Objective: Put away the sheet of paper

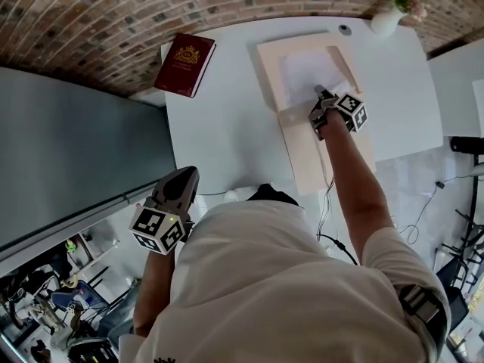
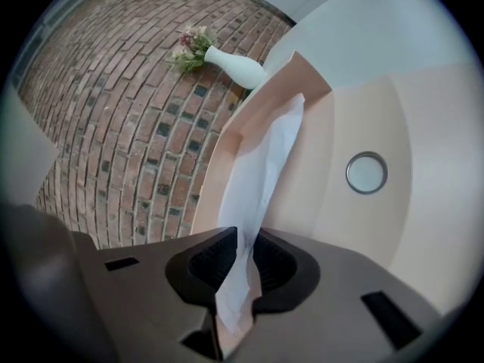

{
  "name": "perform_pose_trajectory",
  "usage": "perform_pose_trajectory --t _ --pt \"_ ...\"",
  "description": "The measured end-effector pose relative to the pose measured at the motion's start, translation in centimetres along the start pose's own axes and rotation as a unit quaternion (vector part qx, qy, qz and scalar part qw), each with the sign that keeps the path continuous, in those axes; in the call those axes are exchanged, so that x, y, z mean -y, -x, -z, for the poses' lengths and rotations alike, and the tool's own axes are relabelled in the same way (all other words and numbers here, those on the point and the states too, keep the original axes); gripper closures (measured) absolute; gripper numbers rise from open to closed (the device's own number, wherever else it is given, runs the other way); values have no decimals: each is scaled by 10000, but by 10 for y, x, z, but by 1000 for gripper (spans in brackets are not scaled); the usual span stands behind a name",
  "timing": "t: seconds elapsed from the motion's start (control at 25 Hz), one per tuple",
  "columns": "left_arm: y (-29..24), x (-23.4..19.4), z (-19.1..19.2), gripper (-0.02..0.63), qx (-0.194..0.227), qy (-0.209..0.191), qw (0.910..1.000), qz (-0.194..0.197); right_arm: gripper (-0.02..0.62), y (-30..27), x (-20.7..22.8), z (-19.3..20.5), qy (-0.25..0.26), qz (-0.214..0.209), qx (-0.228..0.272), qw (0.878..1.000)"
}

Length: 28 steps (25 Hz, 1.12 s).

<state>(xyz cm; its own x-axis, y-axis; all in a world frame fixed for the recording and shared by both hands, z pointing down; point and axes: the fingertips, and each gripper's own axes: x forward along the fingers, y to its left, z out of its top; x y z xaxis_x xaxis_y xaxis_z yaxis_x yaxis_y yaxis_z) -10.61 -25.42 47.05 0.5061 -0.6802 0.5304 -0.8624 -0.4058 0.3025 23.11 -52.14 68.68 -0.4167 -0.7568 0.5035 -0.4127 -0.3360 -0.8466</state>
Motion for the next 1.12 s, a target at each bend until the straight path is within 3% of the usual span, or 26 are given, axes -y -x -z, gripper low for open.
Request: perform_pose_trajectory --t 0.2,0.36,0.6,0.8,1.12 --pt "1 -3 5 581 -21 42 10000 3 443 0 2 10 594 278 -437 9969" --pt "1 -2 7 581 8 67 10000 39 377 0 4 17 1178 501 -985 9869" --pt "4 -1 11 581 57 107 9999 98 356 6 3 20 2066 839 -1482 9635" --pt "6 -3 12 581 92 104 9997 177 351 12 8 28 2462 1022 -1846 9460" --pt "18 -13 14 581 177 72 9994 295 351 30 2 40 2724 1107 -1822 9383"
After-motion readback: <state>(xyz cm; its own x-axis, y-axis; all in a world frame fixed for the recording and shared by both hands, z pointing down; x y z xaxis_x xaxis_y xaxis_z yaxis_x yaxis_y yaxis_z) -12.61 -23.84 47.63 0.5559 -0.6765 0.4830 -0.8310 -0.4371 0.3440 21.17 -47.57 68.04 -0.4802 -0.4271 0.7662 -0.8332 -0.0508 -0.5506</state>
